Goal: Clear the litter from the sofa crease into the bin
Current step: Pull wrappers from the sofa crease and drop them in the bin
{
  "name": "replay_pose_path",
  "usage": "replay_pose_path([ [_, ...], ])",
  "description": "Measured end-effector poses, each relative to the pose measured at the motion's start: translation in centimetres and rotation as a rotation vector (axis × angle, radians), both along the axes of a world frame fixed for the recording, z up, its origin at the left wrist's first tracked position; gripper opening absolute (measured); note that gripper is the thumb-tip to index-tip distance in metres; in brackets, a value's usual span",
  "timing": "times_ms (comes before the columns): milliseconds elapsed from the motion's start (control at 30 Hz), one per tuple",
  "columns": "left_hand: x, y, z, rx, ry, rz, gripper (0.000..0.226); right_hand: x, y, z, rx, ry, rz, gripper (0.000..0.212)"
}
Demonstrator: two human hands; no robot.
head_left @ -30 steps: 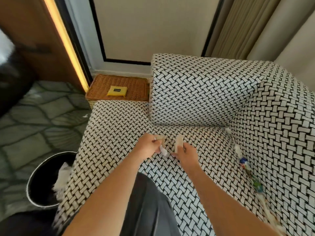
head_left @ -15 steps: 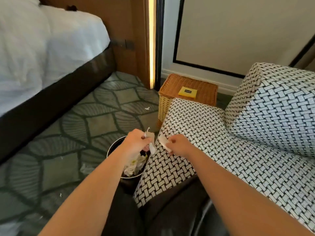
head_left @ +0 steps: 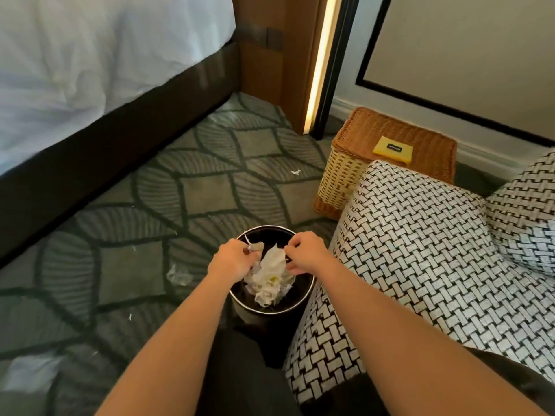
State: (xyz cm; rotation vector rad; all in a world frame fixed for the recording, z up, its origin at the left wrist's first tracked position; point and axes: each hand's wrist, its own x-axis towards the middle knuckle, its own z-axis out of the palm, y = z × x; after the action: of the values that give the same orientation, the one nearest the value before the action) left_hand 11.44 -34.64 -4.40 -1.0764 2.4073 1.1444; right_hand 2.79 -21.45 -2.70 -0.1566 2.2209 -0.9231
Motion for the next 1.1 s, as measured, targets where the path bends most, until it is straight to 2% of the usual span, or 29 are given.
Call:
replay_pose_path([
  [133,-0.2,0.0,-1.2,-0.037,-0.029,-0.059,0.029,-0.3,0.3,-0.7,0.053,0.087,0.052,0.022],
  [300,-0.3,0.3,-0.6,-0.024,-0.005,-0.113,0.025,-0.3,2.1,0.6,-0.010,0.150,0.149,0.022],
  [500,-0.6,4.0,3.7,0.041,0.076,-0.236,0.024,-0.6,5.6,4.2,-0.026,0.220,0.223,0.020],
  [633,-1.2,9.1,7.5,0.128,0.207,-0.329,0.020,-0.6,10.7,6.5,0.014,0.309,0.213,0.020],
  [867,-2.0,20.6,13.2,0.248,0.329,-0.583,0.024,-0.8,24.2,8.2,0.188,0.375,0.029,0.023],
  [1033,-2.8,29.5,14.2,0.216,0.300,-0.796,0.045,1.5,35.3,6.4,0.545,0.517,-0.235,0.046],
  [1100,-2.9,33.0,13.8,0.228,0.273,-0.885,0.048,3.3,39.6,5.2,0.654,0.517,-0.336,0.051],
])
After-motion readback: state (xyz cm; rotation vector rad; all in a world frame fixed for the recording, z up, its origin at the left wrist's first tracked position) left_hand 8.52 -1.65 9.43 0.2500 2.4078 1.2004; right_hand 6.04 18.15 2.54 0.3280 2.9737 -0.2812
